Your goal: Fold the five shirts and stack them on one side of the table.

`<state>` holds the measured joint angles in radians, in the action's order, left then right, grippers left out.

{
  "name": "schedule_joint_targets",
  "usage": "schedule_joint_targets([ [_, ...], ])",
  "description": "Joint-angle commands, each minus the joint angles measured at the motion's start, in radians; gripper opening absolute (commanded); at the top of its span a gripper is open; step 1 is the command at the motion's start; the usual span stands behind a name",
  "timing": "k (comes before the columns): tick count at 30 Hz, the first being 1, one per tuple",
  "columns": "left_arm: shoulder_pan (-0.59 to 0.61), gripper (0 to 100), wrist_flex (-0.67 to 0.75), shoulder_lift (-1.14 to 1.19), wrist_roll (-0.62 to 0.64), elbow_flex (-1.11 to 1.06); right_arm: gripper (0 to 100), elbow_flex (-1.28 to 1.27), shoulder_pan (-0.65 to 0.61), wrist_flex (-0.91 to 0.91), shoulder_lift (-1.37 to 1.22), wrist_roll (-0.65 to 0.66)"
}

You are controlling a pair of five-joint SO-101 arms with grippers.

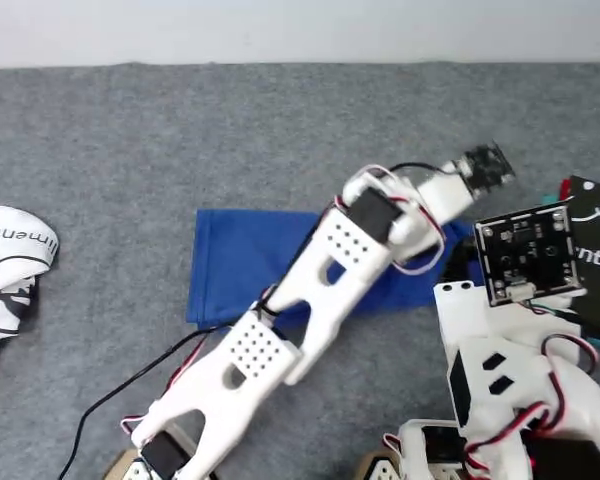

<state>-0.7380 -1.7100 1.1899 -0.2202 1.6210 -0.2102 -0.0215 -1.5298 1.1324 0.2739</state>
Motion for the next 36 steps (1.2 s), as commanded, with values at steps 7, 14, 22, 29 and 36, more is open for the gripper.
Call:
schedule_joint_targets([
  [7, 0.058, 7, -0.046, 0.015, 0.018, -0.062, 3.0, 0.005, 0.012, 0.004, -0.001, -0.005],
  [14, 0.155, 7, -0.046, 0.026, 0.018, -0.243, 3.0, 0.003, 0.012, 0.004, -0.008, -0.005],
  [22, 0.192, 7, -0.046, -0.087, 0.021, -0.222, 3.0, -0.018, 0.007, 0.016, -0.013, -0.005],
  [29, 0.279, 7, -0.048, -0.295, 0.054, -0.24, 3.0, -0.313, 0.005, 0.116, -0.013, -0.003],
  [36, 0.47, 7, -0.048, -0.546, 0.055, -0.466, 2.9, -0.583, -0.036, 0.346, -0.15, 0.078],
])
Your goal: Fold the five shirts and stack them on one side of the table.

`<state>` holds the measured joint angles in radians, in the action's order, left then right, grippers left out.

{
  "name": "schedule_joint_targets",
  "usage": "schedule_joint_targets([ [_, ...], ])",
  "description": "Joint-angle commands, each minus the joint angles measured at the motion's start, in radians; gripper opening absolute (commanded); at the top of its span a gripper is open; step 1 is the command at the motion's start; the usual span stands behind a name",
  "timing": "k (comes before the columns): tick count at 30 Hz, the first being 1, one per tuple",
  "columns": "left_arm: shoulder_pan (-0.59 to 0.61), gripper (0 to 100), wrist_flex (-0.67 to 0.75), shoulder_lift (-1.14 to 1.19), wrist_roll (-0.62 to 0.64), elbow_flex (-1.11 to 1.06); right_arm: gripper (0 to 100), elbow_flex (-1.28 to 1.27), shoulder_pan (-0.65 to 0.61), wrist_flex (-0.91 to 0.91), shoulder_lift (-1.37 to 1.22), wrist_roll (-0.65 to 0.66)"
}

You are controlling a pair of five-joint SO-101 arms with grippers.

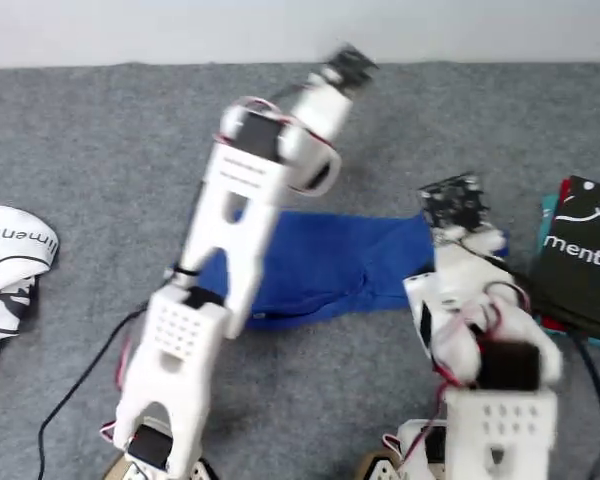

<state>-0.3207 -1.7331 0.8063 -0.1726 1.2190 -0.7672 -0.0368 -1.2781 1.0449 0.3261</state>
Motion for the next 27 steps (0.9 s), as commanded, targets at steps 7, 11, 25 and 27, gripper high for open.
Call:
schedule_joint_targets([
  [7, 0.158, 7, -0.023, -0.45, 0.008, -0.358, 2.9, 0.003, -0.016, 0.298, -0.438, 0.028],
  [11, 0.229, 7, -0.023, -0.594, 0.006, -0.509, 2.9, 0.129, 0.019, 0.321, -0.638, 0.028],
  [25, 0.387, 7, -0.023, -0.888, -0.058, -0.727, 2.4, 0.344, 0.225, 0.3, -1.132, 0.11],
  [27, 0.387, 7, -0.023, -0.913, -0.06, -0.754, 2.4, 0.344, 0.259, 0.249, -1.152, 0.114],
])
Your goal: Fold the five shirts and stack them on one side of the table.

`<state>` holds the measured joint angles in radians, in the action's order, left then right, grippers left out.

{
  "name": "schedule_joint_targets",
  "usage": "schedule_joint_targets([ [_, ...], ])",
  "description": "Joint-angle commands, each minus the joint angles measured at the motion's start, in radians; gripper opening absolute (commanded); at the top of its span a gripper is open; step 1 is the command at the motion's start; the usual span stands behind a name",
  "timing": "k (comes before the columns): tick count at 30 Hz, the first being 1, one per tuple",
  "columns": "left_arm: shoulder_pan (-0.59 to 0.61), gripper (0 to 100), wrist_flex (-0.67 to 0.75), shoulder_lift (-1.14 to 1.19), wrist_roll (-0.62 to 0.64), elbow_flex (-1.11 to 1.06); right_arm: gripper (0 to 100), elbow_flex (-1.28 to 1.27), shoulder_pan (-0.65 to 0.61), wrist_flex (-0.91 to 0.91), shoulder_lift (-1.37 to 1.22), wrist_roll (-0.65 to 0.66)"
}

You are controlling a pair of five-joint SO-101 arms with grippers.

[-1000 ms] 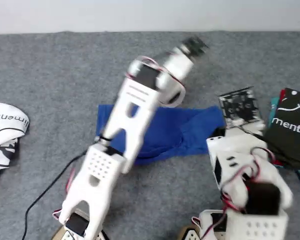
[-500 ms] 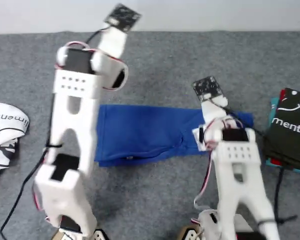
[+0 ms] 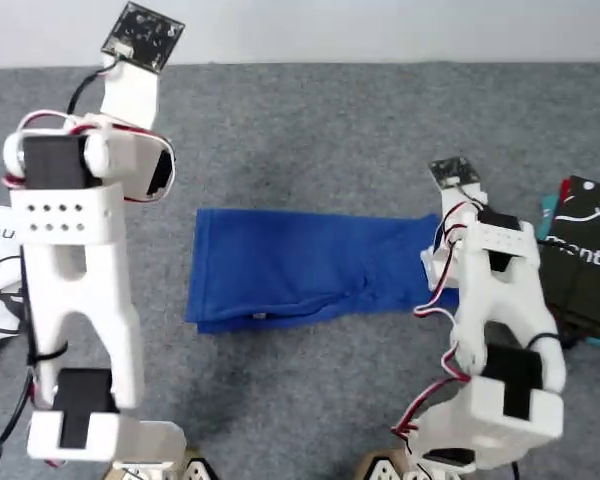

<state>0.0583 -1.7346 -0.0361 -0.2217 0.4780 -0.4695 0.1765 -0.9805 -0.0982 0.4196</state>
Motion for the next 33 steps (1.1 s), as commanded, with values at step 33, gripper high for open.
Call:
schedule_joint_targets([
  [33, 0.11, 5, -0.023, -0.199, -0.017, -0.12, 2.5, 0.028, -0.34, -0.191, -0.041, -0.087],
])
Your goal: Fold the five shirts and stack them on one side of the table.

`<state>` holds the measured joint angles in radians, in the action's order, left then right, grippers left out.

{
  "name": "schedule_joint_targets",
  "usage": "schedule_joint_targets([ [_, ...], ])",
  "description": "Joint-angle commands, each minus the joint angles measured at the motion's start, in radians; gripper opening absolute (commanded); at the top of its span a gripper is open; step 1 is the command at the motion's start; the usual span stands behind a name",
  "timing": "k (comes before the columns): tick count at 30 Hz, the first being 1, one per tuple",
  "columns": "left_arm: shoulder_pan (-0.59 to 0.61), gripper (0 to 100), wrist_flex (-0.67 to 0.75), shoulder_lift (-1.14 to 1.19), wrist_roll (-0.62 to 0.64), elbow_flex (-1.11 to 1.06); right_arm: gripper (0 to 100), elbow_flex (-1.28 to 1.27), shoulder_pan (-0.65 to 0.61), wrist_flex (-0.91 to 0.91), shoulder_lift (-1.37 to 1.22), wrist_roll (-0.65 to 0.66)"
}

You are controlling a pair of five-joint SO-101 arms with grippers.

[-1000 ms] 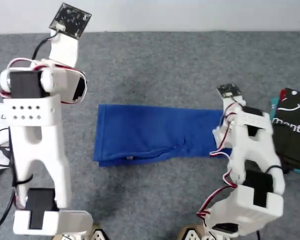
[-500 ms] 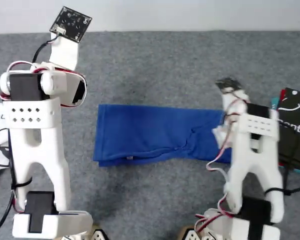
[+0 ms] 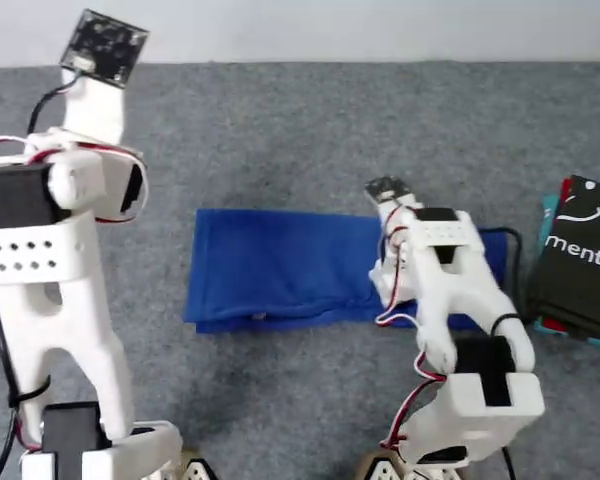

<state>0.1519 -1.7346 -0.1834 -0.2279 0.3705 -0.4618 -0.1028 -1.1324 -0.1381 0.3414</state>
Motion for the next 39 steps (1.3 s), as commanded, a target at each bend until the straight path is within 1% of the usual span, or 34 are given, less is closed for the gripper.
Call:
schedule_joint_targets([
  [1, 0.017, 5, -0.021, -0.064, -0.021, -0.031, 2.5, 0.023, -0.074, -0.05, 0.012, -0.009],
  [4, 0.011, 5, -0.021, -0.114, -0.057, -0.084, 2.5, 0.041, -0.088, -0.085, 0.071, -0.026],
  [9, 0.011, 5, -0.021, -0.161, -0.061, -0.157, 2.5, 0.1, -0.082, -0.171, 0.191, -0.048],
  [15, -0.008, 5, -0.017, -0.161, -0.061, -0.311, 2.5, 0.224, -0.084, -0.366, 0.348, -0.052],
  [17, -0.02, 5, 0.006, -0.161, -0.063, -0.377, 2.5, 0.252, -0.082, -0.426, 0.397, -0.052],
  [19, -0.025, 9, 0.038, -0.161, -0.063, -0.449, 2.5, 0.27, -0.082, -0.475, 0.446, -0.052],
  [21, -0.028, 15, 0.078, -0.161, -0.058, -0.512, 2.9, 0.273, -0.071, -0.512, 0.49, -0.052],
  [24, -0.028, 21, 0.147, -0.16, -0.057, -0.588, 3.0, 0.273, -0.021, -0.552, 0.561, -0.051],
  [27, -0.028, 22, 0.236, -0.141, -0.057, -0.664, 3.0, 0.273, 0.071, -0.588, 0.611, -0.044],
  [30, -0.031, 23, 0.287, -0.057, -0.055, -0.691, 3.0, 0.272, 0.17, -0.634, 0.642, -0.043],
  [33, -0.049, 26, 0.334, 0.063, 0.0, -0.668, 3.0, 0.269, 0.249, -0.659, 0.667, -0.034],
  [35, -0.063, 26, 0.344, 0.149, 0.021, -0.619, 3.0, 0.269, 0.295, -0.659, 0.691, 0.003],
  [39, -0.092, 27, 0.344, 0.331, 0.046, -0.478, 3.0, 0.267, 0.338, -0.659, 0.754, 0.055],
])
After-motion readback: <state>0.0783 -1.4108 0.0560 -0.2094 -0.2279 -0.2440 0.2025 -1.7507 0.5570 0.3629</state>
